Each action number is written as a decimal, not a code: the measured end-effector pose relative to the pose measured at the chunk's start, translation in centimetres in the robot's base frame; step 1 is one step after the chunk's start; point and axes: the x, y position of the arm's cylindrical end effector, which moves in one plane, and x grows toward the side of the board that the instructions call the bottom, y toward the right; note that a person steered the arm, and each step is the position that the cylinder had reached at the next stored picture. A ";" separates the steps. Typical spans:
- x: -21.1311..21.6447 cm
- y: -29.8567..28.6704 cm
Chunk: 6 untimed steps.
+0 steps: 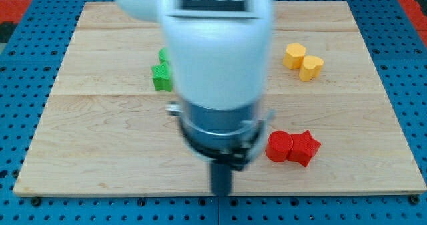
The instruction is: Move the red star towards the center of the board
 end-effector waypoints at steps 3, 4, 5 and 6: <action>-4.0 12.2; -7.9 9.3; -12.6 4.4; -12.0 3.3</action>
